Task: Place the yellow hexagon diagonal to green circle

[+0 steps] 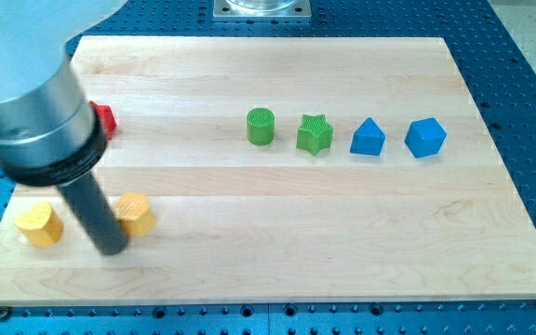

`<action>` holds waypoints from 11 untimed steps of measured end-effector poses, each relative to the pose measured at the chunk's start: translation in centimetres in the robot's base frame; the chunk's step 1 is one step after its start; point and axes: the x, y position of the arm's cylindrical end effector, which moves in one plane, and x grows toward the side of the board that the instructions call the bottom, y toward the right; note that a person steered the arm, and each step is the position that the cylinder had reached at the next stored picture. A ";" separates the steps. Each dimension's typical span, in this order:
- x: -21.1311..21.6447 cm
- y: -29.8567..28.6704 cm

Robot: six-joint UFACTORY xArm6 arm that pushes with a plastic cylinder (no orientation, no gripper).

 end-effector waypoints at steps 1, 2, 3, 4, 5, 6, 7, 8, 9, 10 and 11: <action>-0.9 7.4; 1.5 6.6; 3.7 0.9; -2.0 2.6; -5.4 2.8; -5.7 4.3; -9.1 4.3; -9.2 11.1; -7.9 21.4; -4.9 28.7; -6.8 23.7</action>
